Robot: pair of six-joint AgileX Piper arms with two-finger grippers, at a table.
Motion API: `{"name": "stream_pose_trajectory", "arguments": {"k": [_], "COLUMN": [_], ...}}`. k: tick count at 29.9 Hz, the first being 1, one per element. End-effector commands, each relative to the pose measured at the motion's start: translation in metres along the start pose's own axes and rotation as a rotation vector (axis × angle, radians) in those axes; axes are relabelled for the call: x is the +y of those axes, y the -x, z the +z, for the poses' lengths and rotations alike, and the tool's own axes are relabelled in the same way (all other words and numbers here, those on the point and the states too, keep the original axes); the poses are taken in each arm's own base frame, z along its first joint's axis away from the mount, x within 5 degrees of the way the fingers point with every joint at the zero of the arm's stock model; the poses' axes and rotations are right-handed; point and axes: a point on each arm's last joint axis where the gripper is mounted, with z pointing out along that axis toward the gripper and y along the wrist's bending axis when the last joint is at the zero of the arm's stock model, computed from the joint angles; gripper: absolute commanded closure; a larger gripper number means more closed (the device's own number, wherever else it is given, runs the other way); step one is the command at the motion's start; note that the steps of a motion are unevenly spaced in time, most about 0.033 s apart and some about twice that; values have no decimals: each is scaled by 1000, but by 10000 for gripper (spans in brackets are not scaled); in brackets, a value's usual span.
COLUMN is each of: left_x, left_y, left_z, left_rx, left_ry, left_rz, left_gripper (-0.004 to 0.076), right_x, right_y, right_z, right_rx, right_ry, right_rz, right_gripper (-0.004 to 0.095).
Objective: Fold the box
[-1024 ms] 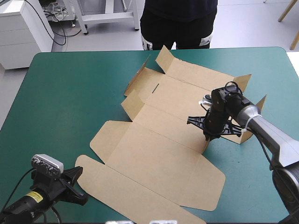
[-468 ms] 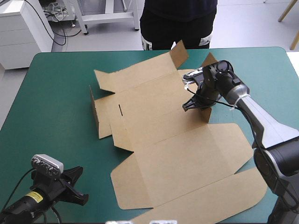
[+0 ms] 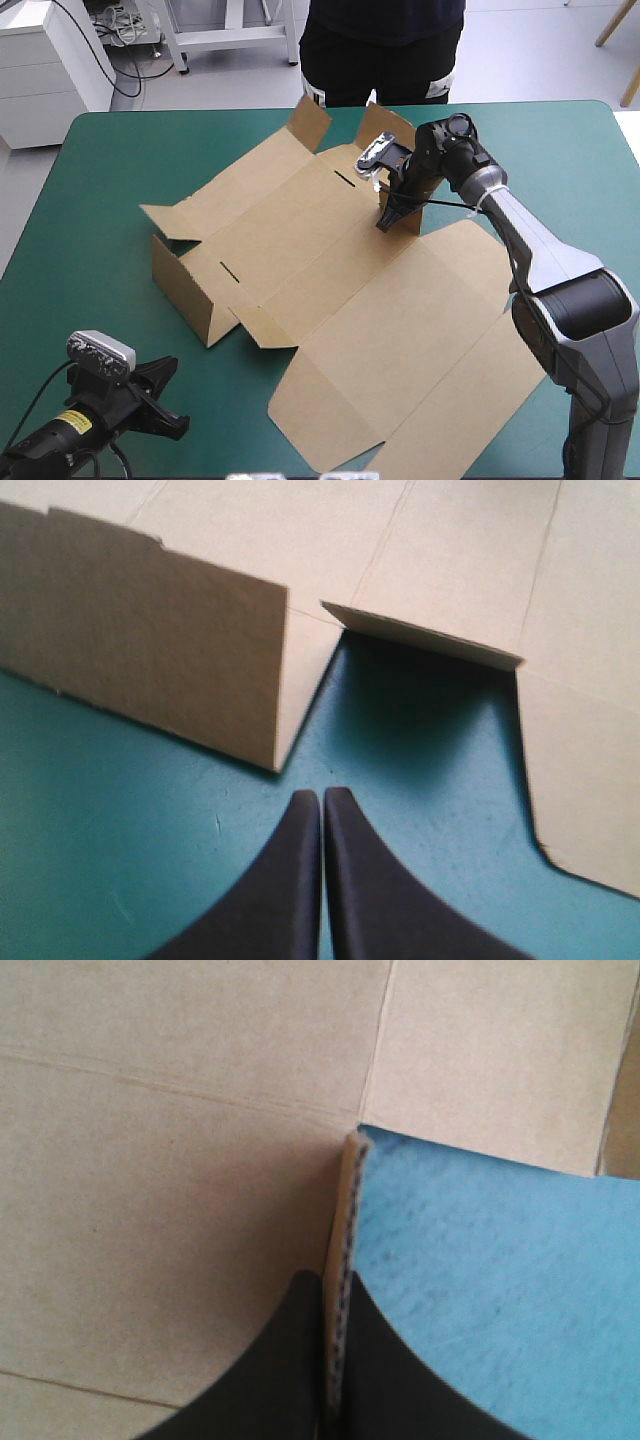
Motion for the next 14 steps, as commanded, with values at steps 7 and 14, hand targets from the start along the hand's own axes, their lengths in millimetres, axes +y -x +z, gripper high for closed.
{"name": "stream_pose_trajectory", "arguments": {"k": [7, 14], "left_x": [0, 0], "left_y": [12, 12], "left_z": [-4, -4], "left_rx": [-77, -77], "left_ry": [-1, -1], "left_rz": [-21, -21], "left_gripper": [732, 731], "right_x": [35, 72], "right_y": [50, 72], "right_z": [-34, -31], "right_rx": [-259, -326], "right_ry": [-133, -111], "right_rz": [-409, -576], "right_gripper": [929, 930]}}
